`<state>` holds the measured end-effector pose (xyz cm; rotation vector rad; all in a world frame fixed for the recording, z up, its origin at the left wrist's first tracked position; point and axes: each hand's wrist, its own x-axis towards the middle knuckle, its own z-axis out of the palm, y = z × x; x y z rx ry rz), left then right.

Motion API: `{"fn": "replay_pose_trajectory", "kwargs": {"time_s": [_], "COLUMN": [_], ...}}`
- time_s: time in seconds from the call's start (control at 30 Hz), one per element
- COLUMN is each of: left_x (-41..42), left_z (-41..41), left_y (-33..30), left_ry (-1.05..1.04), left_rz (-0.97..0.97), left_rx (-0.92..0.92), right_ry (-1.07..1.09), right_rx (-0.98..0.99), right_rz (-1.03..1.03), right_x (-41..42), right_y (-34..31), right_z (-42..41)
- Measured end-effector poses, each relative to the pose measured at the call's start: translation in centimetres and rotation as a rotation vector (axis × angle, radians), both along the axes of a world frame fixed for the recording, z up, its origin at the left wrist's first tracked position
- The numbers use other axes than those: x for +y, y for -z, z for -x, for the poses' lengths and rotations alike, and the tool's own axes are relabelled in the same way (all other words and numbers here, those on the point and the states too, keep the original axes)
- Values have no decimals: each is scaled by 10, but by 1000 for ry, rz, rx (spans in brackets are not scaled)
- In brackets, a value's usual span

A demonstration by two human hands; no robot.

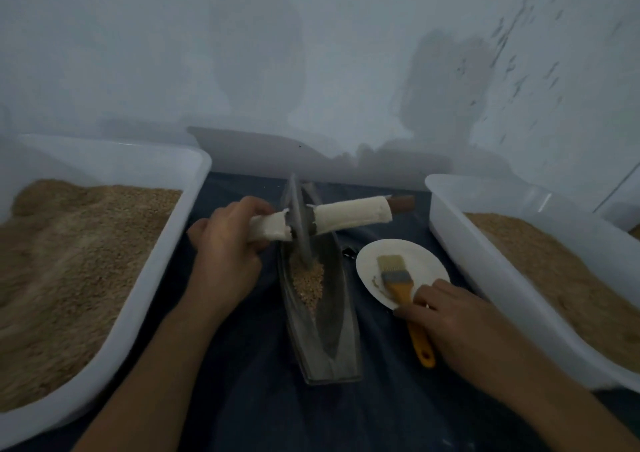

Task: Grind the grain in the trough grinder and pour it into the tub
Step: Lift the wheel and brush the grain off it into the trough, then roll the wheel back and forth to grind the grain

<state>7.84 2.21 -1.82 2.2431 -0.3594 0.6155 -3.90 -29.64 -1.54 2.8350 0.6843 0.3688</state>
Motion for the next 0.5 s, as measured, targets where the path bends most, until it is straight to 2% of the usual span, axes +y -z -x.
{"fn": "replay_pose_trajectory", "kwargs": {"time_s": [0.1, 0.17, 0.27, 0.33, 0.4, 0.5], "left_x": [0, 0, 0, 1, 4, 5], "left_z": [3, 4, 7, 8, 10, 13], "left_y": [-1, -3, -11, -17, -24, -31], "left_ry": [-2, 0, 19, 50, 92, 96], "left_rz": [-79, -111, -180, -245, -298, -365], "left_rx": [-7, -4, 20, 67, 118, 138], "right_ry": [6, 24, -15, -26, 19, 109], "right_rx": [12, -1, -193, -256, -154, 63], "right_rz": [-48, -151, -369, -410, -318, -17], "right_x": [2, 7, 26, 44, 61, 75], "right_y": [-3, -15, -43, -59, -69, -74], "right_z": [2, 1, -9, -26, -49, -90]}}
